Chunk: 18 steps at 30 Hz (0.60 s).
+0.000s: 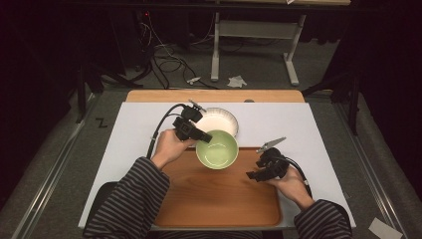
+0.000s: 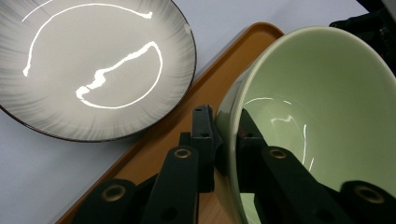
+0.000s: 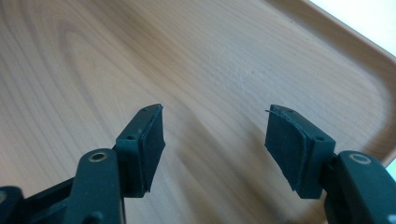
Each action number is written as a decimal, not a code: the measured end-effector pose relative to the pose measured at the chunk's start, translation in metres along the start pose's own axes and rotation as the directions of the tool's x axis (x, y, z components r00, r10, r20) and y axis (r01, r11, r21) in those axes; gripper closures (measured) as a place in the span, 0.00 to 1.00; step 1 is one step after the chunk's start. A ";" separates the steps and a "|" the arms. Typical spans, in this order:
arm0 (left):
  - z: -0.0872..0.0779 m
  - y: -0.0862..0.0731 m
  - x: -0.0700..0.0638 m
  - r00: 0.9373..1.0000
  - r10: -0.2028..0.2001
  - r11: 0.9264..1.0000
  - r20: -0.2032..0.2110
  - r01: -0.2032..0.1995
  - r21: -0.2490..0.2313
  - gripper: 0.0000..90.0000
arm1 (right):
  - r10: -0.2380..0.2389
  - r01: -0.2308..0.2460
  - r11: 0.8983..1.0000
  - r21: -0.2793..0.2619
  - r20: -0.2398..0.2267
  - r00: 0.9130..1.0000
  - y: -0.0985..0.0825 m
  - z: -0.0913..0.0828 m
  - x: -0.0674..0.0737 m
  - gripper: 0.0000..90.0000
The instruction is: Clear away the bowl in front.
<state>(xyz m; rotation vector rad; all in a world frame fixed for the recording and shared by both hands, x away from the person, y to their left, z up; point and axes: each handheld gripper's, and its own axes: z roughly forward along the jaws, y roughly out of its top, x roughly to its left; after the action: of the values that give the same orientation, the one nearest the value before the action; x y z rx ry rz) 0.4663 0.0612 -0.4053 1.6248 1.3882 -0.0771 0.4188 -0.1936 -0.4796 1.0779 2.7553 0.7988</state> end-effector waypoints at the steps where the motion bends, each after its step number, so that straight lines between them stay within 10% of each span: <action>1: 0.000 0.000 0.000 1.000 0.000 1.000 0.000 0.000 0.000 0.91 | 0.000 0.000 1.000 0.000 0.000 1.000 0.000 0.000 0.000 0.43; 18: -0.009 -0.015 0.000 1.000 -0.004 1.000 0.023 0.004 0.022 0.91 | -0.006 0.006 1.000 -0.001 0.003 1.000 0.000 0.000 0.000 0.43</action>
<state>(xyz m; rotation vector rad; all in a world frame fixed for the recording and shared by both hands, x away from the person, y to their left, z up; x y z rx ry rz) 0.4503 0.0659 -0.4096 1.6344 1.3771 -0.1140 0.4184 -0.1935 -0.4795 1.0693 2.7544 0.7968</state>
